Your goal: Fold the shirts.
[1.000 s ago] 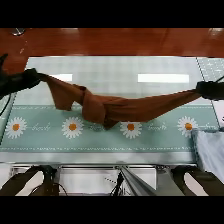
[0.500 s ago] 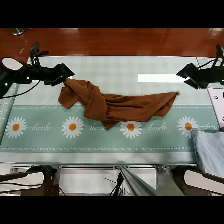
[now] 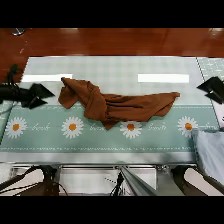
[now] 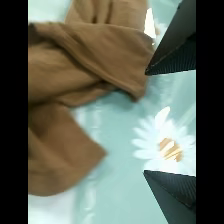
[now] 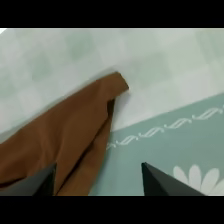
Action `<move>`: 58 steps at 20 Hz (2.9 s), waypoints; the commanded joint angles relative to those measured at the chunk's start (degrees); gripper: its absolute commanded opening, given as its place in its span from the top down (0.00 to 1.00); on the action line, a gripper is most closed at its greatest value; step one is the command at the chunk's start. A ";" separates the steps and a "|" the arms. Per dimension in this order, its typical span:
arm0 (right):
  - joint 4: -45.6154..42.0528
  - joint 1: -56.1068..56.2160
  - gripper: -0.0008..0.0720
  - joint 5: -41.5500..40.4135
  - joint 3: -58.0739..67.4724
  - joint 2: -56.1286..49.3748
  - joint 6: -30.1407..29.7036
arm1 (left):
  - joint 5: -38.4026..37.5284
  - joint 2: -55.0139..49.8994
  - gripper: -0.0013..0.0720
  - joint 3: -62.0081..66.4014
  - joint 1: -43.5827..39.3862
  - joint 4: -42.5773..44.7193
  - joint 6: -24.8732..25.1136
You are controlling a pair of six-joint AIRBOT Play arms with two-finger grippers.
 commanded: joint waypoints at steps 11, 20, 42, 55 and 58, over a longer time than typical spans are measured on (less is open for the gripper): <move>15.17 -1.53 0.14 -2.47 -28.39 12.94 -9.22 | 24.98 -0.04 0.02 -24.74 -24.30 -29.22 14.34; 15.10 -1.53 0.14 -3.43 -28.39 12.94 -9.49 | 28.55 -7.43 0.97 -19.21 -29.83 -35.65 14.78; 19.67 2.03 0.14 -7.32 -5.92 -23.06 -9.20 | 22.86 -7.30 0.96 -15.15 -26.45 -35.45 17.09; 18.36 12.85 0.95 -0.02 13.40 -29.51 -9.35 | 17.59 -3.04 0.96 -7.72 -20.94 -35.71 18.99; 17.92 12.85 0.95 3.34 25.59 -24.00 -7.34 | 15.80 2.84 0.96 4.39 -13.88 -40.63 18.43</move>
